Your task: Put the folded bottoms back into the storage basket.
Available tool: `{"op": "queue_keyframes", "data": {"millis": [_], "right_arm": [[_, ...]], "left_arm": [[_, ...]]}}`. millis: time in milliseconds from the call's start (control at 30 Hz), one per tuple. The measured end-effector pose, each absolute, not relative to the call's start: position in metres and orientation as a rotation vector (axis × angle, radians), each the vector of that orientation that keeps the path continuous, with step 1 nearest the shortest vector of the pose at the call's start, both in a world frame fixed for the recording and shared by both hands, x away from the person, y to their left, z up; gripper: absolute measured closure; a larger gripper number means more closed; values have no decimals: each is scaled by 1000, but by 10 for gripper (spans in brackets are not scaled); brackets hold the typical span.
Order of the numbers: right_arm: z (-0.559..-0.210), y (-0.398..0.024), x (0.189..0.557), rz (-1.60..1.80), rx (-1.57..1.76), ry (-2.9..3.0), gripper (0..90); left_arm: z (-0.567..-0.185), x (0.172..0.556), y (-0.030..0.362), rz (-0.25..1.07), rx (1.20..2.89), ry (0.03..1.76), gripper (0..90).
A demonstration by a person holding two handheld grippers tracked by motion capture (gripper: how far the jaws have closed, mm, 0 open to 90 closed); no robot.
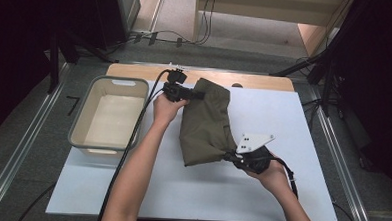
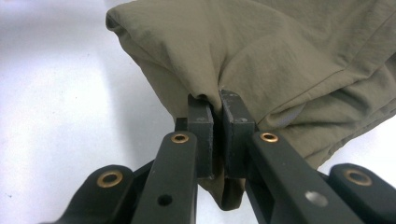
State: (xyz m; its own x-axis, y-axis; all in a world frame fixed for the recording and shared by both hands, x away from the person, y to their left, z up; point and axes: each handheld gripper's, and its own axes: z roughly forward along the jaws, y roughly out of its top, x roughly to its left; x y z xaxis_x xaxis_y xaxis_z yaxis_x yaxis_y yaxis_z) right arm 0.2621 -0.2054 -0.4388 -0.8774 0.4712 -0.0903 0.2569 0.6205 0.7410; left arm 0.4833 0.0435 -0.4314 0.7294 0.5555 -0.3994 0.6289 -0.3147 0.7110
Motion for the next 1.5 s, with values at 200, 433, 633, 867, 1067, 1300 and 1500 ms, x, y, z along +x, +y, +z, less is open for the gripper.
{"op": "queue_keyframes", "data": {"millis": [200,433,633,867,1067,1300,1500], "right_arm": [[-432,-206,261,1110,588,2552,824],[-423,-205,260,1115,579,2534,824],[-416,-204,260,1124,569,2520,824],[-410,-198,260,1121,539,2522,826],[-406,-195,261,1128,532,2518,825],[-397,-188,261,1132,508,2505,825],[-392,-180,263,1133,484,2505,825]], "left_arm": [[-421,484,43,-84,1992,883,693],[-410,484,44,-76,1981,873,693],[-400,484,46,-62,1988,866,693],[-391,483,51,-59,1989,854,693],[-387,484,57,-62,1985,856,693],[-379,484,65,-57,1974,859,693],[-374,484,73,-46,1974,868,693]]}}
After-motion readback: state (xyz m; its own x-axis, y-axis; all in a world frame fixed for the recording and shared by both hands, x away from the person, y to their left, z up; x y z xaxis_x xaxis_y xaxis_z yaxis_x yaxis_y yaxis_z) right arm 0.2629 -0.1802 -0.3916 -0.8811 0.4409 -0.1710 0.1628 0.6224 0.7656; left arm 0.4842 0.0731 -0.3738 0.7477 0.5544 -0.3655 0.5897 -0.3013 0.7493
